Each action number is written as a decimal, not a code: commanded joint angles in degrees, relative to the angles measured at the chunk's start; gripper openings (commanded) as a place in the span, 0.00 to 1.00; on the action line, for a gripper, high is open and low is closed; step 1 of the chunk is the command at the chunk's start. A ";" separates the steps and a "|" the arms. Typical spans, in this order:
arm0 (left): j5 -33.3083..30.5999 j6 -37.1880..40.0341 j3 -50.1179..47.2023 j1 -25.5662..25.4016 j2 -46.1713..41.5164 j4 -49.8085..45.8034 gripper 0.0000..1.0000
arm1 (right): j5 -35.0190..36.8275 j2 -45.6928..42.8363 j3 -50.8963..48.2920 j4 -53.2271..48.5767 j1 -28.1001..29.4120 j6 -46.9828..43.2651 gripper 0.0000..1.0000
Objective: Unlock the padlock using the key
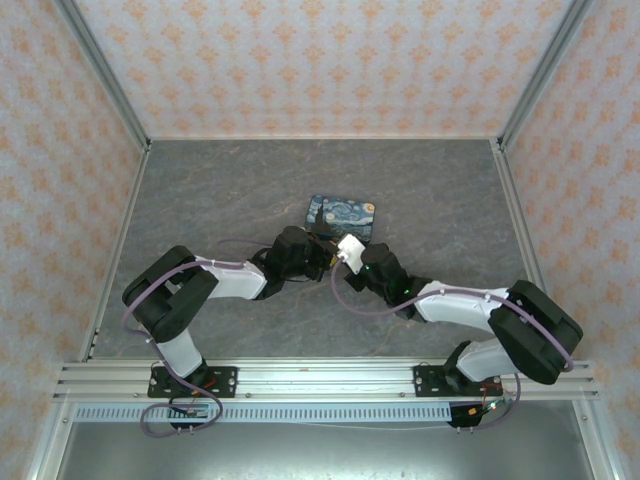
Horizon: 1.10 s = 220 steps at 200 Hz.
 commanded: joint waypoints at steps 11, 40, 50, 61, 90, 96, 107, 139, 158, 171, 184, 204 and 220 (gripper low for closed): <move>0.33 -0.06 0.48 -0.35 -0.33 1.45 0.00 | -3.42 0.22 1.45 1.48 -0.54 9.48 0.00; 0.37 0.78 0.80 -0.34 -0.23 0.83 0.00 | -3.22 0.64 0.78 2.11 -0.71 10.80 0.00; 0.08 1.16 0.76 -0.35 -0.30 0.03 0.04 | -4.40 0.61 0.77 1.99 -0.95 12.47 0.00; -0.46 1.66 0.57 -0.35 -0.28 -0.66 0.11 | -5.90 0.90 0.76 1.98 -1.09 15.08 0.00; -1.18 2.13 -0.70 -0.17 0.07 -1.25 0.23 | -8.65 3.05 -0.20 3.48 -1.26 23.03 0.00; -1.24 2.22 -1.02 -0.09 0.14 -1.25 0.24 | -9.07 3.44 -0.54 4.09 -1.25 24.47 0.00; -1.36 2.31 -1.76 0.13 0.05 -1.45 0.27 | -9.54 4.22 -1.12 5.39 -1.35 27.46 0.00; -2.36 3.13 -4.35 0.68 -1.54 -2.56 0.36 | -11.50 5.47 -3.09 10.06 -1.78 36.43 0.00; -3.36 4.37 -5.63 1.29 -3.66 -4.70 0.43 | -12.37 5.62 -5.28 14.95 -2.78 42.55 0.00; -4.23 5.73 -6.31 1.90 -5.68 -6.77 0.50 | -13.70 5.63 -6.33 17.42 -3.49 45.64 0.00; -5.12 7.52 -6.62 2.60 -8.07 -9.59 0.56 | -14.83 5.65 -6.85 18.33 -4.03 48.39 0.00; -6.65 11.07 -6.05 3.81 -12.15 -15.48 0.64 | -17.84 6.12 -6.94 18.15 -5.51 53.53 0.00; -7.82 14.16 -5.17 4.77 -15.30 -20.52 0.67 | -20.52 6.94 -7.53 18.81 -7.05 58.59 0.00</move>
